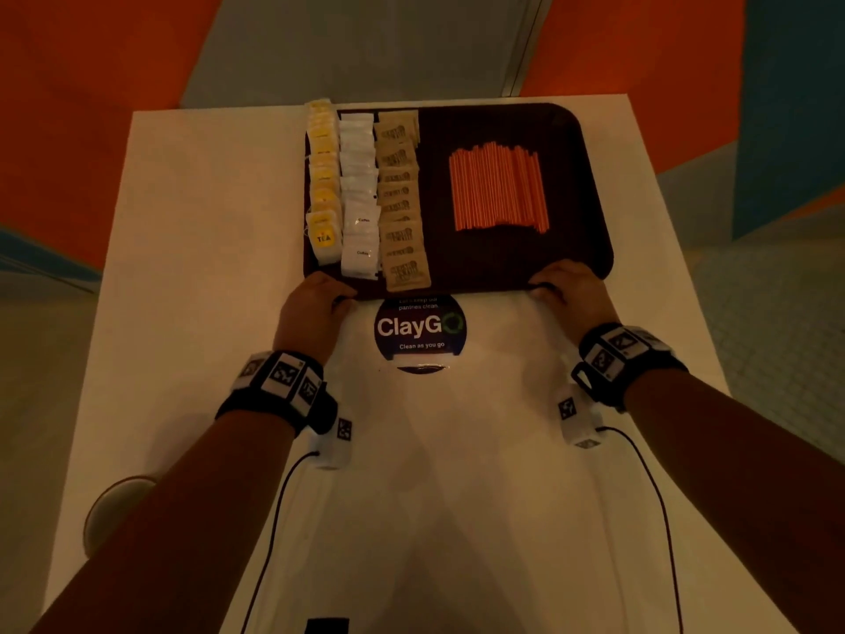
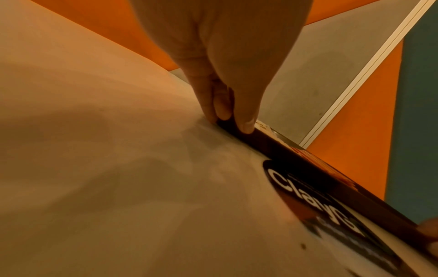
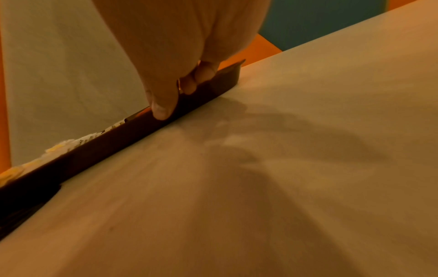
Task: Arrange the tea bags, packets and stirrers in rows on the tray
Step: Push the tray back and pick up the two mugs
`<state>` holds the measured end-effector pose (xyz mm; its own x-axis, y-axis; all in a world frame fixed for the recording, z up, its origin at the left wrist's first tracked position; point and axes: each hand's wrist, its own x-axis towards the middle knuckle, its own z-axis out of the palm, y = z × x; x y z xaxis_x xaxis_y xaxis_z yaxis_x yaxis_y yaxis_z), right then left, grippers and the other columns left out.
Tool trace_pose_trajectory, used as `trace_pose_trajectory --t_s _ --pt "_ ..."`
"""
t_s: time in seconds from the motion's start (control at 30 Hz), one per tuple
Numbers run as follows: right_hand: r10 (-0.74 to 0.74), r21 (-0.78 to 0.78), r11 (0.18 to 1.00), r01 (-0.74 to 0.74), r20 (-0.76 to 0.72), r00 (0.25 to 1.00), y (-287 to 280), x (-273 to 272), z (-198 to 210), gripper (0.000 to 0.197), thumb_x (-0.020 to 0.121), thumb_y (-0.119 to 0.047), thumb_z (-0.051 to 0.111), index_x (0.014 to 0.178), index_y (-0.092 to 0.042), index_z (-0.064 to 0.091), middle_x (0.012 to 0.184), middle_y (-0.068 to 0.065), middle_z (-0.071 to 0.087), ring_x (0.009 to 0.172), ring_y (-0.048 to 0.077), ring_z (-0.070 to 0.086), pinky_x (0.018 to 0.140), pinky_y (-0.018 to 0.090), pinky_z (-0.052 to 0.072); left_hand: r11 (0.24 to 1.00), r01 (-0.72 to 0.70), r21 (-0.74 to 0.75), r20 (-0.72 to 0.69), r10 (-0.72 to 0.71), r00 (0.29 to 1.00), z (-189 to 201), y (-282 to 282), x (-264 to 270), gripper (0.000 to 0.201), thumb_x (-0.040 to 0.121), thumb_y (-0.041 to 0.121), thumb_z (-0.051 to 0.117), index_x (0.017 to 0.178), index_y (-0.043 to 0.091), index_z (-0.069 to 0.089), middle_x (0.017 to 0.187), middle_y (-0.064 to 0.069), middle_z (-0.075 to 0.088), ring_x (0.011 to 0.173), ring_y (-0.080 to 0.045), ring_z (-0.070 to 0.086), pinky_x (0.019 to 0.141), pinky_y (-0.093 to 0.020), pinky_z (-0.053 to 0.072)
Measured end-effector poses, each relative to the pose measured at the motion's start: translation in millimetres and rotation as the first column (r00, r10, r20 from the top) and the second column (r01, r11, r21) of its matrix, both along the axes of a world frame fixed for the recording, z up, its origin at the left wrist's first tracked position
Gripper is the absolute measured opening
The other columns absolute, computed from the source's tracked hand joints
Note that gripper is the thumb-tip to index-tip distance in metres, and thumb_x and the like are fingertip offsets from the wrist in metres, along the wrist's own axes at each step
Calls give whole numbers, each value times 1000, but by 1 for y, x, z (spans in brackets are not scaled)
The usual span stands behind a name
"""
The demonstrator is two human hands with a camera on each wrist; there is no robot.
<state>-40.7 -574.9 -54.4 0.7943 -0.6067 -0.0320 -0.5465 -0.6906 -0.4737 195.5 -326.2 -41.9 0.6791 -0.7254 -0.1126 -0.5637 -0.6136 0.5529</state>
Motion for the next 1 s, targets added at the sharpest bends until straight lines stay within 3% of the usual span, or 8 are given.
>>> trace_pose_trajectory --t_s 0.4,0.53,0.63,0.7,0.77,0.9,0.97,1.0 --pt "-30 56 998 34 -67 997 -4 11 8 28 85 -8 62 112 -4 61 113 18 57 108 33 52 95 32 39 999 47 17 36 -48 998 4 -6 7 28 87 9 59 115 8 64 117 -15 55 103 -29 55 88 -25 39" --pt "-80 61 995 76 64 995 25 -7 19 41 81 -8 66 121 -7 56 119 18 51 101 29 54 88 37 48 977 38 -208 67 -25 997 58 22 -13 36 85 5 64 120 12 61 113 -13 54 89 -19 55 78 -10 41" --pt "-43 88 996 30 149 988 76 -36 29 21 82 -6 66 103 -7 66 102 12 61 82 20 55 76 20 41 939 49 -340 84 -22 996 115 81 -53 25 86 9 64 111 14 65 104 7 57 81 3 53 76 2 38" --pt "15 145 989 -33 129 992 115 -56 34 13 82 -9 67 95 -10 68 89 6 63 72 16 53 70 12 36 947 -12 -322 27 22 999 143 138 -82 20 86 25 64 105 26 64 101 24 56 85 15 54 77 3 37" --pt "43 288 956 -61 68 997 152 -74 36 9 82 -12 68 90 -16 68 80 -4 61 68 7 51 68 8 37 953 -133 -274 -74 117 990 148 206 -100 15 83 45 62 98 42 61 99 28 59 89 16 55 77 -1 39" --pt "123 438 890 -127 38 992 216 -92 26 12 82 -15 69 84 -26 65 78 -12 58 75 -5 52 69 4 38 900 -430 -73 -187 411 892 110 343 -118 35 69 70 55 97 50 60 103 13 63 91 -3 61 76 -28 50" --pt "159 467 871 -152 25 987 244 -88 19 10 82 -17 69 82 -26 66 80 -12 60 77 -6 53 71 4 39 865 -494 88 -232 500 834 87 385 -130 51 61 71 67 105 47 60 108 2 62 89 -6 60 72 -14 50" --pt "188 473 863 -176 21 982 257 -83 16 4 82 -21 69 82 -25 67 81 -12 60 78 -6 54 71 3 39 851 -498 165 -234 525 818 78 395 -136 60 57 61 74 112 42 59 111 -1 60 90 -8 59 70 -6 47"
